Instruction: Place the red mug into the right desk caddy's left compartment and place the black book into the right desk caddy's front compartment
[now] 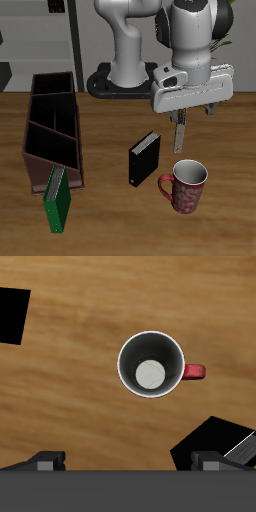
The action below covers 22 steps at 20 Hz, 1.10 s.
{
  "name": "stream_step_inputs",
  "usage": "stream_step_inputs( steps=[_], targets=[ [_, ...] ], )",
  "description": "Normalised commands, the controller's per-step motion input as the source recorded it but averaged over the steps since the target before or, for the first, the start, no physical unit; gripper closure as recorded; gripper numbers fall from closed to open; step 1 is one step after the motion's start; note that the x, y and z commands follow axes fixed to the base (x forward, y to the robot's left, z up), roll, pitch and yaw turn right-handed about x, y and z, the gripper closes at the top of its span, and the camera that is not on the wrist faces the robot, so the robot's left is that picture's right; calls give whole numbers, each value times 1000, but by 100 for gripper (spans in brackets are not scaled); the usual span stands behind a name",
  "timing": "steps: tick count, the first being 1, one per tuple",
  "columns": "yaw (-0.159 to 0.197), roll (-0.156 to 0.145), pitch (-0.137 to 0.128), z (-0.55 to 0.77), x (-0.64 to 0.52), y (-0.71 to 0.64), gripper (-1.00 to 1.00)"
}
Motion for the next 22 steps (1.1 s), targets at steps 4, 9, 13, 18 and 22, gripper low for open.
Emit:
stream_step_inputs(
  steps=[4, 9, 13, 18, 22],
  targets=[
    [56, -2, 17, -127, 194, 160, -100],
    [83, 28, 7, -191, 151, 279, -100],
    [31, -7, -26, 126, 177, -74, -100],
    [23, -30, 10, -31, 244, -73, -100],
    [62, -32, -9, -219, 122, -31, -100]
  ],
)
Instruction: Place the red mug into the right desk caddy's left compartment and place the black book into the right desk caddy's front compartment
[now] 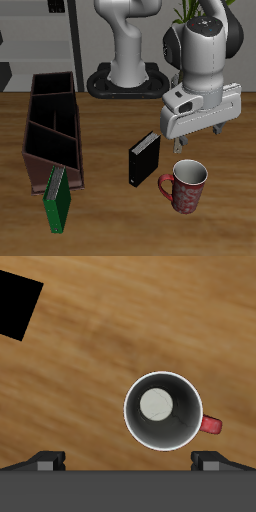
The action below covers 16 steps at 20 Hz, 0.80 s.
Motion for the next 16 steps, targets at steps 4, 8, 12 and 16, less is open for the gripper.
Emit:
stream_step_inputs(
  steps=[4, 8, 12, 16],
  targets=[
    [129, 0, 23, -382, 2, 77, -100],
    [237, -37, 35, -395, 7, -36, -100],
    [110, -24, 31, -140, 1, -103, -100],
    [167, -45, 7, -172, 3, -104, -100]
  ],
)
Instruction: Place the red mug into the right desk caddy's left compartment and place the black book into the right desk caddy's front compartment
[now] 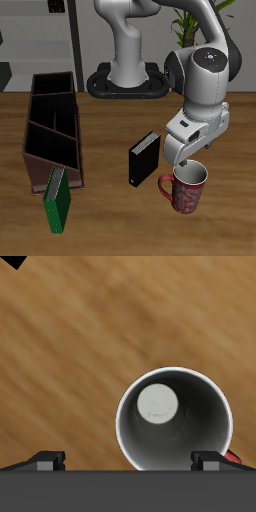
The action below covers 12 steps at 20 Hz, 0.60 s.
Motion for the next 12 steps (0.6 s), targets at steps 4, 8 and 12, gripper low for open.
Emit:
stream_step_inputs(
  steps=[4, 8, 12],
  targets=[
    [65, -24, 54, -222, -42, -15, -100],
    [71, -10, 20, -109, 38, -34, -100],
    [115, 51, 52, -215, -15, 85, -100]
  ],
)
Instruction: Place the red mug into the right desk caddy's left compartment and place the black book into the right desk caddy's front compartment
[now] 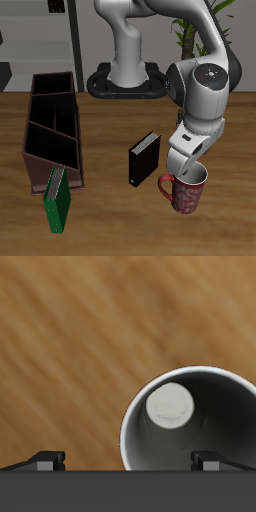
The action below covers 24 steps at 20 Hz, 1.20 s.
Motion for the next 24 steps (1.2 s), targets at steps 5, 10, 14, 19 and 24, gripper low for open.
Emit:
stream_step_inputs(
  steps=[5, 10, 14, 19, 24],
  targets=[
    [47, 8, 31, -194, 17, 0, 100],
    [10, 3, 21, -100, 51, -79, 100],
    [-12, 10, 0, 12, -52, -56, 100],
    [-15, 36, -41, 240, -183, 6, 100],
    [-77, 43, -128, 687, -250, -141, 100]
  ],
)
